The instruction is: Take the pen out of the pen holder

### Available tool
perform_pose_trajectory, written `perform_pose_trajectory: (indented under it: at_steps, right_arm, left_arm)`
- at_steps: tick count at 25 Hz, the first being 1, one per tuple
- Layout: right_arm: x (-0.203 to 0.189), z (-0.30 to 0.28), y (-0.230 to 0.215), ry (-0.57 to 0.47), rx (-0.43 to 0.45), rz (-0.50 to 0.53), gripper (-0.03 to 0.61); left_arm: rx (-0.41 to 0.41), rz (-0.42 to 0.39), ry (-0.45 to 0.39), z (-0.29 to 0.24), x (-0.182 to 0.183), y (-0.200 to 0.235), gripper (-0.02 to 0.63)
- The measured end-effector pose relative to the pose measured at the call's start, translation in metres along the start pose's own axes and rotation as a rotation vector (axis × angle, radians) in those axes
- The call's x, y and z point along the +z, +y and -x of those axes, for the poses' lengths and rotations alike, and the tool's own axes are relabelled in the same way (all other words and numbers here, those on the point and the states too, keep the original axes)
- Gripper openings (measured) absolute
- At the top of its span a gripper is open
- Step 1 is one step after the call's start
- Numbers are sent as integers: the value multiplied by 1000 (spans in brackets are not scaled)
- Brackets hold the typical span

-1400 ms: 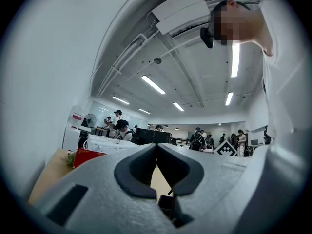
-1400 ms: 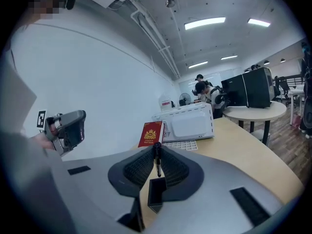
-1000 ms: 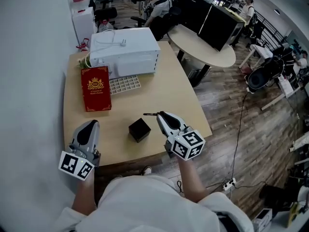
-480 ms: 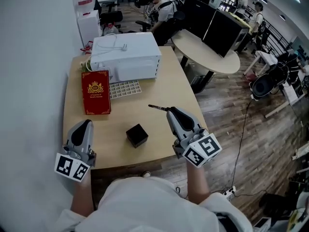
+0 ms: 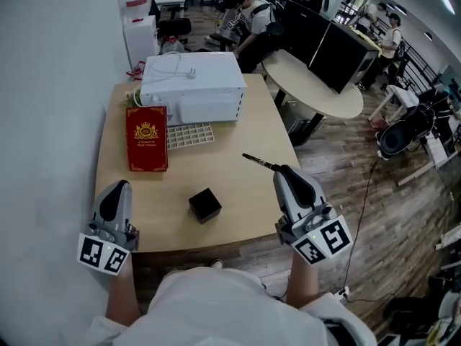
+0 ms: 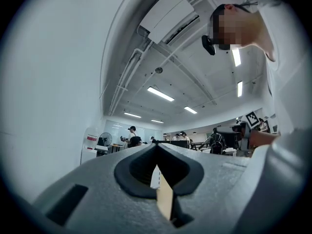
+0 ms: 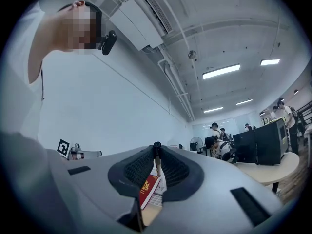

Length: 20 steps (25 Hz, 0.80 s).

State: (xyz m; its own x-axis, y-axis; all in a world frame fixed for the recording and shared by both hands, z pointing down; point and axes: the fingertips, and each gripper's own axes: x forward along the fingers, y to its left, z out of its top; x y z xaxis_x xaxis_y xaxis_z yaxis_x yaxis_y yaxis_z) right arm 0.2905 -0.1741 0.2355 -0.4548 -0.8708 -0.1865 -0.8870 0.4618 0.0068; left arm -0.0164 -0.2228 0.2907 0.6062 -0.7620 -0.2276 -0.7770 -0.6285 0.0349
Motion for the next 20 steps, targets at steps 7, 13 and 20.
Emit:
perform_pose_trajectory:
  at_steps: [7,13,20]
  right_arm:
    - [0,23,8,-36,-14,-16,48]
    - [-7,29,23,-18,-27,-11,48]
    - [-9,25,44,-23,-23,-10,48]
  left_arm:
    - [67,-17,-18,23,7,17,15]
    - [67,-16,-7,33,6,24,15]
    - [46,-6,25,46,1,30,15]
